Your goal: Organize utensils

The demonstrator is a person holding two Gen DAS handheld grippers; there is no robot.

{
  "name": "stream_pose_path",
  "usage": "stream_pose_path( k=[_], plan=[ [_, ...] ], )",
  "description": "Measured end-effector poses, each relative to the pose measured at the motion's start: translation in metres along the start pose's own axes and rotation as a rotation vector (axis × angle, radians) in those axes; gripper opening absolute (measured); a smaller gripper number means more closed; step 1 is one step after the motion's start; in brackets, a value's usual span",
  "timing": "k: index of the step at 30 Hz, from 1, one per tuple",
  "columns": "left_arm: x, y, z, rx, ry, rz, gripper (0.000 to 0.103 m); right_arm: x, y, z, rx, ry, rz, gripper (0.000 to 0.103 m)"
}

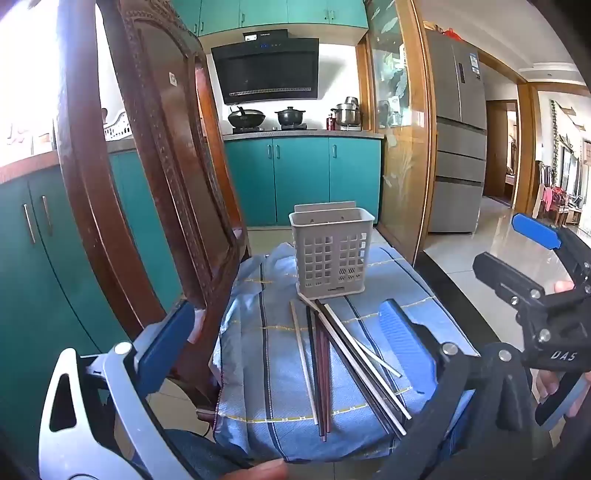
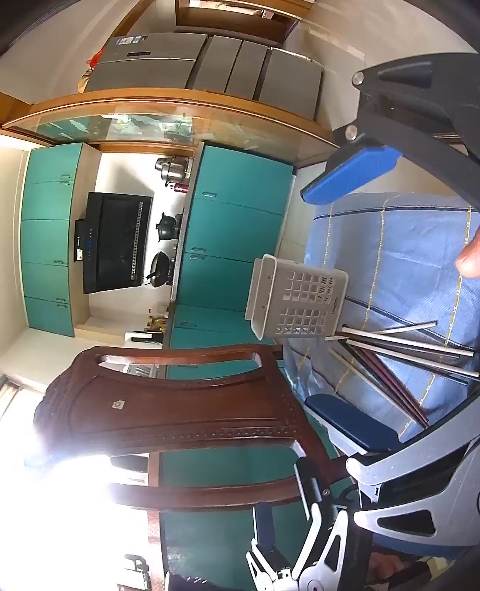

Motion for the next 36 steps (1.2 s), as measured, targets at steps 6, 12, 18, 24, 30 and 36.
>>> stream_pose_path(
  k=[6,12,18,24,30,36],
  plan=[
    [-0.001,-0.001,0.0,-0.004,0.004,-0.007,0.099,0.0,-0.002,-0.005,-0.006,0.004,0.002,0.1],
    [0.005,0.002,0.002,-0.004,0.014,-0.01,0.099,0.004,0.008,-0.002,0.011,-0.006,0.034,0.1],
    [0.0,0.0,0.001,-0.003,0.006,-0.007,0.099,0.006,0.011,-0.004,0.015,-0.009,0.039,0.1],
    [-0.001,-0.002,0.002,0.0,0.004,-0.01,0.099,0.006,0.01,-0.005,0.021,-0.004,0.038,0.1],
    [-0.001,-0.002,0.005,0.002,0.001,-0.012,0.099,0.007,0.008,-0.006,0.026,-0.001,0.041,0.1],
    [-0.001,-0.001,0.01,0.001,-0.003,-0.01,0.099,0.008,0.01,-0.006,0.025,-0.001,0.047,0.1]
  ],
)
Point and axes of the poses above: each gripper's, at about its wrist camera, not at the fingertips, and y roughly against the way its jaws point, z to its right, x to its top, the point moved 10 cm from there along -y, roughly the way its jaws point, and after that the axes turned 6 degrees about y, right-handed, at the moved point
